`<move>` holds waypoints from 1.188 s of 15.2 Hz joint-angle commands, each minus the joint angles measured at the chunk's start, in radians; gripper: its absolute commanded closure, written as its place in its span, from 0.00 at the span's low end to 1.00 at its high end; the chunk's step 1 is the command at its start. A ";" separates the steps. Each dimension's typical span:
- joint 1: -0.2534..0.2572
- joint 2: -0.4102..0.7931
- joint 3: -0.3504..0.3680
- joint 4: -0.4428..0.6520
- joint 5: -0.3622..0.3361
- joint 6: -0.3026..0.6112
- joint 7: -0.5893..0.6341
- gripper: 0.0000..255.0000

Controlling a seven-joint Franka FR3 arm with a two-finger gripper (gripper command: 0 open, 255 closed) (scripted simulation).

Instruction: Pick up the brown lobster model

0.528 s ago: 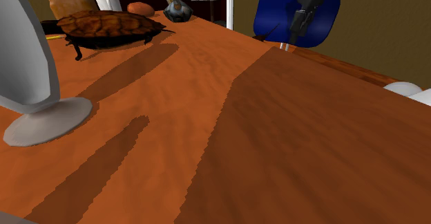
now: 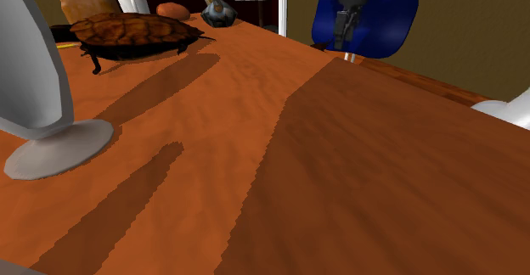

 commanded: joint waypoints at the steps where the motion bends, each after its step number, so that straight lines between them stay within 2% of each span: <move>1: 0.006 0.099 -0.010 0.085 0.000 -0.009 -0.026 0.00; 7: 0.014 0.384 -0.032 0.350 0.012 -0.056 -0.104 0.00; 16: 0.013 0.372 -0.032 0.235 0.010 0.047 -0.101 0.00; 17: 0.013 0.373 -0.031 0.237 0.010 0.046 -0.099 1.00; 18: 0.013 0.372 -0.031 0.235 0.010 0.046 -0.099 1.00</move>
